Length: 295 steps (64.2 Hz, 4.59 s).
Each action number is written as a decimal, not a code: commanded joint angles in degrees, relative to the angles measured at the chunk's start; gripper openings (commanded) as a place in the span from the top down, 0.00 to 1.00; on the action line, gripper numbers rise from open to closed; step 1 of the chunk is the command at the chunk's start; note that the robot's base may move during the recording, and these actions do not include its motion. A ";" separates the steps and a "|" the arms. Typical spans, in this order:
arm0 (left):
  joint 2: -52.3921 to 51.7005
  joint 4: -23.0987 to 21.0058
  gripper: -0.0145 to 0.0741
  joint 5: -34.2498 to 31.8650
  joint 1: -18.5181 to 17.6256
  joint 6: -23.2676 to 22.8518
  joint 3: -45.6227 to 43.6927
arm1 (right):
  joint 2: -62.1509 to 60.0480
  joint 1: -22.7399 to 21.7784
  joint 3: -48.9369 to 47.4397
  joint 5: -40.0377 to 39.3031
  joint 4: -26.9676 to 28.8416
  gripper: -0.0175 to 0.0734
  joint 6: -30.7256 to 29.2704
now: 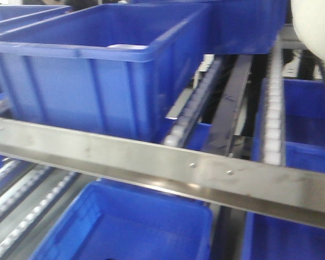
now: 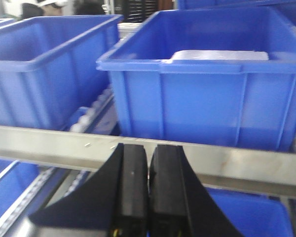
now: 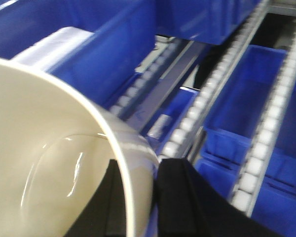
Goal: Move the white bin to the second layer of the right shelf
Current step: 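Approach the rack's second shelf with the bin in the right gripper, then lower the white bin with the right gripper onto the second-layer rollers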
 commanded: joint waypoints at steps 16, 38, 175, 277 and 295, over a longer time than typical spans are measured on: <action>-0.80 -0.31 0.74 -4.82 -0.21 -0.20 2.11 | -0.02 -0.30 -1.75 -5.68 -0.60 0.75 0.01; -0.80 -0.31 0.74 -4.82 -0.21 -0.20 2.11 | -0.02 -0.30 -1.75 -5.68 -0.60 0.75 0.01; -0.80 -0.31 0.74 -4.82 -0.21 -0.20 2.11 | -0.02 -0.30 -1.75 -5.68 -0.60 0.75 0.01; -0.80 -0.31 0.74 -4.82 -0.21 -0.20 2.11 | 22.85 -0.13 -5.30 -15.99 0.55 0.75 0.01; -0.80 -0.31 0.74 -4.82 -0.21 -0.20 2.11 | 36.29 -0.13 -10.94 -19.70 0.93 0.75 0.01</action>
